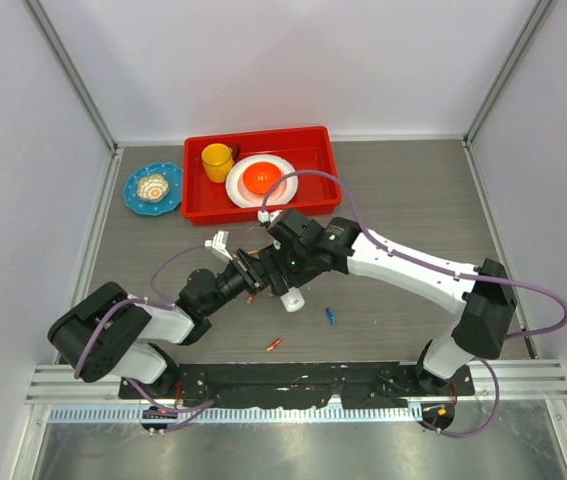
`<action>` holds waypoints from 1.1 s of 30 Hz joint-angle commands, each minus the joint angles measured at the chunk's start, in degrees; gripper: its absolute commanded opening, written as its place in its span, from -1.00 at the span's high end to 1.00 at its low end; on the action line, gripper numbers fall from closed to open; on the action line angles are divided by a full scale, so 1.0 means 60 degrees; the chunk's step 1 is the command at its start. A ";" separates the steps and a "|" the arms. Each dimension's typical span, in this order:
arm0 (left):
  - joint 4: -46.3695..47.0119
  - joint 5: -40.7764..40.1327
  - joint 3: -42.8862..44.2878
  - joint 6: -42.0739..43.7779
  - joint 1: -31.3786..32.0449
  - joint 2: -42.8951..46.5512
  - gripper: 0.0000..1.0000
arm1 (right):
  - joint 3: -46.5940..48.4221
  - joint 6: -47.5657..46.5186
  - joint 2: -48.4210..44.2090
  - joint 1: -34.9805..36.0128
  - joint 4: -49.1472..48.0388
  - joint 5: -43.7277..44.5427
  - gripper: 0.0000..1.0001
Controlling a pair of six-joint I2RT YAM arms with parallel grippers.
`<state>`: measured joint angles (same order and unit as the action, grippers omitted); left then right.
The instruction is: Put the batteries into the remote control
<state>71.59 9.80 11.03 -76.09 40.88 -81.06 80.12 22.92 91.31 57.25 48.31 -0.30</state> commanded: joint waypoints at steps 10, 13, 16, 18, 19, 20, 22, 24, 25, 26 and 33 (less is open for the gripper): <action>0.2834 -0.0257 0.0359 -0.0017 0.0115 -0.0523 0.99 | 0.0138 0.0238 -0.1504 -0.0021 -0.0670 -0.0171 -0.57; 0.2819 -0.0257 0.0476 -0.0061 0.0115 -0.0714 0.99 | 0.0065 0.0238 -0.2018 -0.0021 -0.0480 -0.0068 -0.58; 0.2819 -0.0228 0.0623 -0.0164 0.0100 -0.0846 0.99 | -0.0329 0.0296 -0.2765 -0.0021 -0.0494 0.0339 -0.60; 0.2819 -0.0184 0.0711 -0.0237 0.0057 -0.0890 1.00 | -0.0956 0.0472 -0.3365 -0.0065 -0.0915 0.0619 -0.60; 0.2833 -0.0111 0.0726 -0.0339 0.0071 -0.0861 0.99 | -0.1250 0.0574 -0.3585 -0.0108 -0.1136 0.0678 -0.60; 0.2834 -0.0052 0.0769 -0.0398 0.0042 -0.0861 1.00 | -0.1572 0.0807 -0.3848 -0.0152 -0.1762 0.0723 -0.60; 0.2834 0.0167 0.0813 -0.0515 -0.0075 -0.0744 0.99 | -0.2597 0.0999 -0.4595 -0.0313 -0.2482 0.0767 -0.60; 0.2834 0.0606 0.0814 -0.0734 -0.0250 -0.0612 1.00 | -0.3750 0.1349 -0.5441 -0.0460 -0.3766 0.0550 -0.61; 0.2834 0.0767 0.0814 -0.0822 -0.0324 -0.0481 1.00 | -0.4106 0.1496 -0.5723 -0.0721 -0.4210 0.0431 -0.61; 0.2834 0.1131 0.0799 -0.1012 -0.0397 -0.0436 1.00 | -0.4443 0.1672 -0.5972 -0.0855 -0.5012 0.0285 -0.61; 0.2834 0.3036 0.1077 -0.2184 -0.1086 -0.0494 1.00 | -0.7196 0.3297 -0.7483 -0.2566 -0.8235 -0.2613 -0.65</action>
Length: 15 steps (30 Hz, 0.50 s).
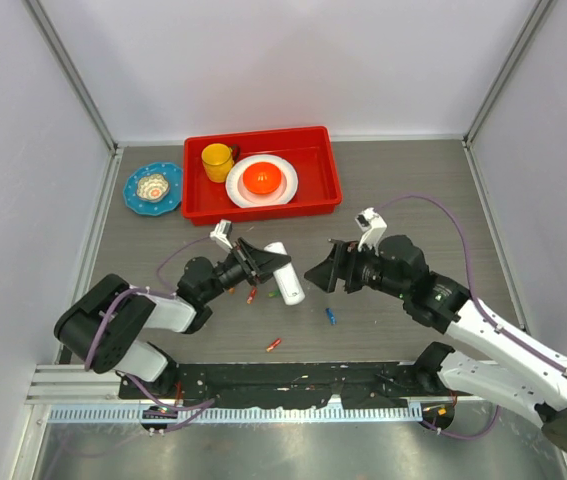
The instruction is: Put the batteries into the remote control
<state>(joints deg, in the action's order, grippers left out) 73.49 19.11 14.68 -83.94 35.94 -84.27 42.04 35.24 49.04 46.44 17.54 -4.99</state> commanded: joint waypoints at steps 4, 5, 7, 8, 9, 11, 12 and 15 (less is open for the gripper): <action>0.2517 0.1998 0.0703 -0.0936 -0.0278 -0.0105 1.00 | -0.1733 0.2065 -0.0395 -0.1001 -0.4811 -0.2843 -0.66; 0.2517 0.2101 0.0747 -0.0936 -0.0278 -0.0134 1.00 | -0.1835 0.2138 -0.0293 -0.1001 -0.5176 -0.3091 -0.66; 0.2516 0.2233 0.0849 -0.0966 -0.0278 -0.0164 1.00 | -0.1924 0.2095 -0.0175 -0.0986 -0.5237 -0.3137 -0.66; 0.2517 0.2234 0.0864 -0.0995 -0.0278 -0.0179 0.99 | -0.1967 0.2095 -0.0001 -0.1001 -0.5455 -0.3297 -0.66; 0.2517 0.2263 0.0893 -0.0981 -0.0278 -0.0193 0.99 | -0.1997 0.2095 0.0088 -0.1001 -0.5530 -0.3414 -0.66; 0.2517 0.2264 0.0952 -0.1010 -0.0278 -0.0223 1.00 | -0.2026 0.2095 0.0278 -0.1001 -0.5734 -0.3518 -0.66; 0.2517 0.2293 0.0967 -0.1010 -0.0278 -0.0223 1.00 | -0.2026 0.2095 0.0381 -0.1001 -0.5808 -0.3736 -0.65; 0.2517 0.2293 0.1011 -0.1024 -0.0278 -0.0208 0.99 | -0.1983 0.2022 0.0732 -0.1001 -0.5780 -0.4088 -0.65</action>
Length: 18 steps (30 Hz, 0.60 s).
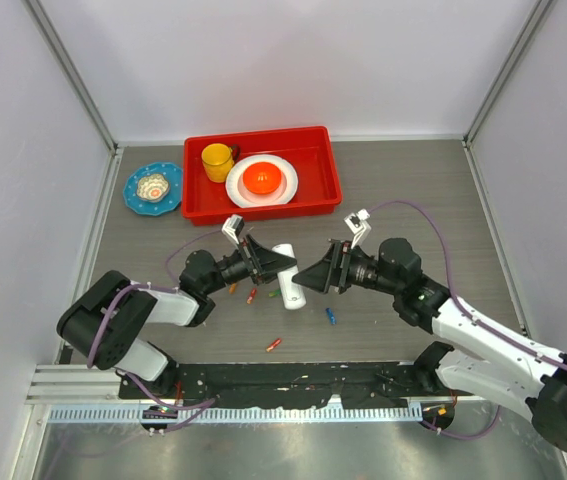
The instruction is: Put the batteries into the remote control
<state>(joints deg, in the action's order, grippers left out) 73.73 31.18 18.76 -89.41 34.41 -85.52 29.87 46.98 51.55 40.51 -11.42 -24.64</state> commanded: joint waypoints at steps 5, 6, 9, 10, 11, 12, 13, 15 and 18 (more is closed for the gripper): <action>0.2477 0.0282 0.0330 -0.0114 -0.0023 0.0087 1.00 | -0.0027 -0.0022 0.0534 -0.0014 -0.0822 -0.1020 -0.61; 0.2477 0.0297 0.0330 -0.0128 -0.0023 0.0102 1.00 | -0.0027 -0.0066 0.0534 -0.0014 -0.0763 -0.1005 -0.61; 0.2477 0.0297 0.0344 -0.0128 -0.0023 0.0131 0.99 | -0.0056 -0.0038 0.0636 -0.0014 -0.0763 -0.1166 -0.59; 0.2477 0.0297 0.0330 -0.0128 -0.0023 0.0146 1.00 | -0.0042 -0.0037 0.0709 -0.0014 -0.0763 -0.1210 -0.57; 0.2477 0.0268 0.0330 -0.0099 -0.0023 0.0161 0.99 | -0.0041 -0.0023 0.0754 -0.0028 -0.0792 -0.1312 -0.56; 0.2462 0.0267 0.0315 -0.0114 -0.0023 0.0175 0.99 | -0.0041 -0.0008 0.0812 -0.0014 -0.0792 -0.1371 -0.55; 0.2476 0.0253 0.0315 -0.0114 -0.0023 0.0175 0.99 | -0.0041 0.0036 0.0856 0.0015 -0.0821 -0.1458 -0.52; 0.2477 0.0238 0.0301 -0.0114 -0.0023 0.0205 0.99 | -0.0100 0.0123 0.0988 0.0001 -0.1040 -0.1722 -0.50; 0.2477 0.0223 0.0315 -0.0099 -0.0023 0.0248 0.99 | -0.0115 0.0124 0.1164 0.0016 -0.1041 -0.1796 -0.47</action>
<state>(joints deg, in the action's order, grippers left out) 73.73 31.81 18.81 -89.67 34.41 -85.52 29.34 47.20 58.33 40.53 -14.15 -33.41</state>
